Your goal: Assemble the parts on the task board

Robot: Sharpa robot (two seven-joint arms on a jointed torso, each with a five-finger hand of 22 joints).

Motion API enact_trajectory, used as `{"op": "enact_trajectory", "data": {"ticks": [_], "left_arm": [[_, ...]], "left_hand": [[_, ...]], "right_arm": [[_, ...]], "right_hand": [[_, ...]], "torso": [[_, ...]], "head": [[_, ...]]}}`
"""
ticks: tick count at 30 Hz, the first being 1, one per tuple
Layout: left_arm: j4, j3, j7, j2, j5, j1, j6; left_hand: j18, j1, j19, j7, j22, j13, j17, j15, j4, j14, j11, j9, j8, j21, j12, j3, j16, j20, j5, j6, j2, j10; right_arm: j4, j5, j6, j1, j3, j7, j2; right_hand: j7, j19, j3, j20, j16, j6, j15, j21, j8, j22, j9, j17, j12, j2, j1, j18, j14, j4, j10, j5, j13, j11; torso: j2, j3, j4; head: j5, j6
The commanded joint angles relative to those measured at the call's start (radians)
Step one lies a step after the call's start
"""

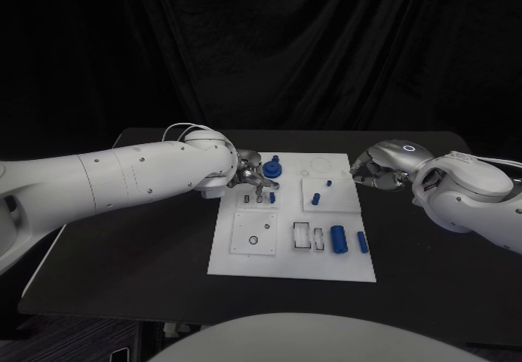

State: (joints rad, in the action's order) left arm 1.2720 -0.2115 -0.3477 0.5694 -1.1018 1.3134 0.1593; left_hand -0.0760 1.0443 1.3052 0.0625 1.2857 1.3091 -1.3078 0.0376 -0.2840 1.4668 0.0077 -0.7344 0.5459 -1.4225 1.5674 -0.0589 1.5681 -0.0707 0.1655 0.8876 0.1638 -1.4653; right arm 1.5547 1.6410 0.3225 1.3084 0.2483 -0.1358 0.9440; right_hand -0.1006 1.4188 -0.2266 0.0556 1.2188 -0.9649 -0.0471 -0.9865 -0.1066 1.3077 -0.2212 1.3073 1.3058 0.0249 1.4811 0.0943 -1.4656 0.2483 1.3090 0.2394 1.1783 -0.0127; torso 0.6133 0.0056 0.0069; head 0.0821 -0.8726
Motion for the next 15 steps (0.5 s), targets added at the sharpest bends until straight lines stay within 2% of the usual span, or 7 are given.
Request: {"op": "enact_trajectory", "data": {"ticks": [1,7,15], "left_arm": [[0.003,0.001,0.004,-0.004,0.001,-0.003,0.004],[0.001,0.001,0.003,-0.009,0.001,-0.006,0.009],[-0.003,0.001,-0.001,-0.016,0.001,-0.008,0.015]], "left_hand": [[0.000,0.001,-0.009,0.002,-0.002,0.262,-0.263,0.004,0.006,0.104,-0.006,-0.002,-0.007,0.006,0.003,0.002,0.003,0.000,0.007,-0.008,0.001,-0.106],[0.000,0.003,-0.012,0.002,-0.004,0.262,-0.263,0.004,0.007,0.104,-0.006,-0.004,-0.009,0.008,0.003,0.003,0.003,-0.001,0.008,-0.009,0.001,-0.106],[-0.002,0.013,-0.019,0.003,-0.011,0.262,-0.263,0.003,0.013,0.104,-0.005,-0.010,-0.016,0.014,0.003,0.008,0.003,-0.001,0.013,-0.013,0.001,-0.106]], "right_arm": [[-0.003,0.003,-0.001,-0.004,0.000,-0.020,-0.002],[-0.008,0.003,0.002,-0.006,0.000,-0.020,-0.004],[-0.012,0.003,0.002,-0.007,0.000,-0.020,-0.006]], "right_hand": [[-0.004,-0.006,-0.007,-0.003,-0.007,-0.001,-0.009,0.007,0.005,0.125,0.001,0.009,0.004,-0.001,0.007,0.008,-0.018,-0.001,-0.003,0.009,-0.003,0.005],[-0.004,-0.007,-0.008,-0.003,-0.009,0.000,-0.009,0.010,0.005,0.125,0.001,0.007,0.003,-0.001,0.008,0.008,-0.018,-0.001,-0.004,0.011,-0.005,0.005],[-0.004,-0.008,-0.008,-0.003,-0.012,0.000,-0.009,0.013,0.005,0.124,0.001,0.005,0.001,0.000,0.008,0.009,-0.017,-0.001,-0.006,0.011,-0.008,0.005]], "torso": [[-0.001,0.0003,-0.0004],[-0.001,-0.0008,0.0004],[0.000,0.0000,-0.0008]], "head": [[0.001,0.000],[-0.001,0.000],[-0.004,0.000]]}}
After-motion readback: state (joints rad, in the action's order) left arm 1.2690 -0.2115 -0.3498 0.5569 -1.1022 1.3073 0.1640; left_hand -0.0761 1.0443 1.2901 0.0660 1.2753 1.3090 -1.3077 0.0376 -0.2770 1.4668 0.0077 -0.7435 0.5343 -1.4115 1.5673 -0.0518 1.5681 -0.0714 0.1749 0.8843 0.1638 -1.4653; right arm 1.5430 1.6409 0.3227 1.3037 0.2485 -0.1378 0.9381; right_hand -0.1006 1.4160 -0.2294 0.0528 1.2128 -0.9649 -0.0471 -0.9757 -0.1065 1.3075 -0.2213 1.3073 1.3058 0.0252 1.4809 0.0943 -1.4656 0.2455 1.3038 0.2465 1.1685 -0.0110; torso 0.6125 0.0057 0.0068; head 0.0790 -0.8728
